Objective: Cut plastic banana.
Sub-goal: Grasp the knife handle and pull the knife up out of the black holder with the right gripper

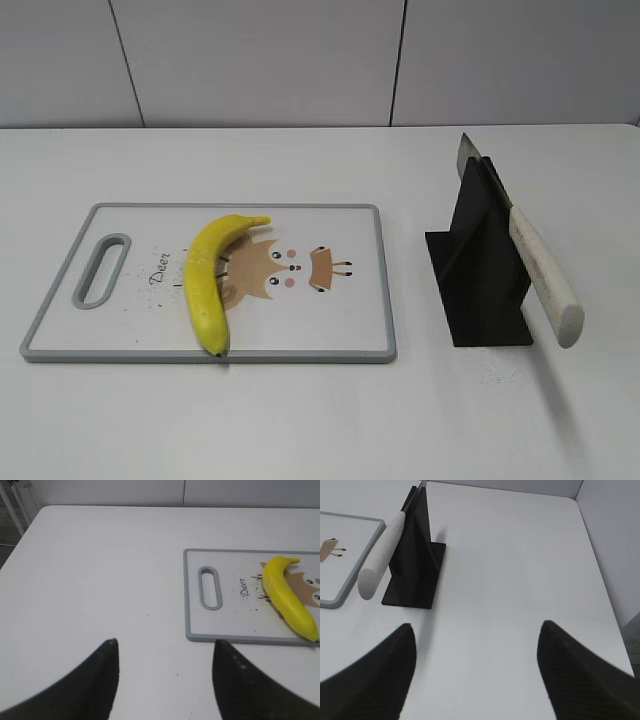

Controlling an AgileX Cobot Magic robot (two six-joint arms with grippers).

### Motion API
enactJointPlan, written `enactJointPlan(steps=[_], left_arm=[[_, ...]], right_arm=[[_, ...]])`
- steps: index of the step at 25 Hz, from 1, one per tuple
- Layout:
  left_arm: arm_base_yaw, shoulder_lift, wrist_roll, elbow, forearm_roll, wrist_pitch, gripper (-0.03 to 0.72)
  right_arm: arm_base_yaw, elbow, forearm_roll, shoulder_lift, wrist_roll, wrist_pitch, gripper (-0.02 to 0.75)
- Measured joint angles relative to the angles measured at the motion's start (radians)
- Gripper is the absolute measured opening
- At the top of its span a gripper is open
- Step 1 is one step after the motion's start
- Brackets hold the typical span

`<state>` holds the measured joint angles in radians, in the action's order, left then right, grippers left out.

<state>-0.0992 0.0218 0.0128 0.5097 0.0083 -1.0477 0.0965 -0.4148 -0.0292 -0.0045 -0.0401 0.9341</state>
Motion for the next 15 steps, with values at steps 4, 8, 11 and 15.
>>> enactJointPlan(steps=[4,8,11,15], left_arm=[[0.0,0.0,0.0,0.0,0.0,0.0,0.566],[0.0,0.0,0.0,0.0,0.0,0.0,0.566],[0.0,0.0,0.0,0.0,0.0,0.0,0.566],[0.0,0.0,0.0,0.0,0.0,0.0,0.566]], right_arm=[[0.0,0.0,0.0,0.0,0.0,0.0,0.592],[0.0,0.0,0.0,0.0,0.0,0.0,0.592],[0.0,0.0,0.0,0.0,0.0,0.0,0.592],[0.0,0.0,0.0,0.0,0.0,0.0,0.592]])
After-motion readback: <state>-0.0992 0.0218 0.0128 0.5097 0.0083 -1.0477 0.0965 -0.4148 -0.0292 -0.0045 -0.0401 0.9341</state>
